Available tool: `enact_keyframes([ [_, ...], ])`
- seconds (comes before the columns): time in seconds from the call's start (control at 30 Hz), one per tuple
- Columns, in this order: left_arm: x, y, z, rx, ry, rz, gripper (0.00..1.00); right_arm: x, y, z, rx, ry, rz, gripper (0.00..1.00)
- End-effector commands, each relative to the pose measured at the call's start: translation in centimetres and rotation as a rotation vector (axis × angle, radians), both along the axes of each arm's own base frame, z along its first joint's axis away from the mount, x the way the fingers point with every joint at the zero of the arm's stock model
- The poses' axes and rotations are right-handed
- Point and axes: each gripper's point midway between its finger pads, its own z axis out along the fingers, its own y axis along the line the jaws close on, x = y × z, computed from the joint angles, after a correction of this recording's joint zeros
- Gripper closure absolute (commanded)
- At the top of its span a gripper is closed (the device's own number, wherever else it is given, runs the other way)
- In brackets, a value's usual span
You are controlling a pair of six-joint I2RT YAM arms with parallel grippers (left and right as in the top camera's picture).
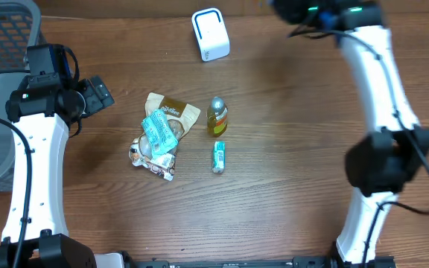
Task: Scan the item barcode
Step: 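Carry the jar with the right gripper up to the white scanner, then move the jar right and set it down on the table, release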
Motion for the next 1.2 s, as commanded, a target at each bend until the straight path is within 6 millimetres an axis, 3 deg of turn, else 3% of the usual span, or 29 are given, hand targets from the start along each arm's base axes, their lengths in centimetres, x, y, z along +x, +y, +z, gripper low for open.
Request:
enact_keyframes([
  [0.0,0.1,0.1,0.5,0.008,-0.013,-0.010,0.00,-2.9,-4.8,-1.7,0.005,0.160,-0.085,0.78],
  [0.1,0.1,0.1,0.5,0.008,-0.013,-0.011,0.00,-6.1,-9.5,-3.8,0.018,0.322,-0.177,0.77],
  [0.3,0.1,0.1,0.5,0.008,-0.013,-0.010,0.01,-10.5,-15.9,-5.7,-0.022,0.503,-0.335,0.75],
  [0.37,0.1,0.1,0.5,0.008,-0.013,-0.011,0.00,-11.6,-17.2,-6.1,-0.056,0.545,-0.371,0.75],
  [0.5,0.1,0.1,0.5,0.008,-0.013,-0.011,0.01,-13.0,-18.1,-6.5,-0.102,0.598,-0.399,0.75],
  [0.87,0.1,0.1,0.5,0.008,-0.013,-0.011,0.00,-16.1,-17.6,-7.1,-0.114,0.729,-0.393,0.75],
  [1.17,0.1,0.1,0.5,0.008,-0.013,-0.011,0.01,-17.5,-17.9,-7.2,-0.148,0.784,-0.402,0.75],
])
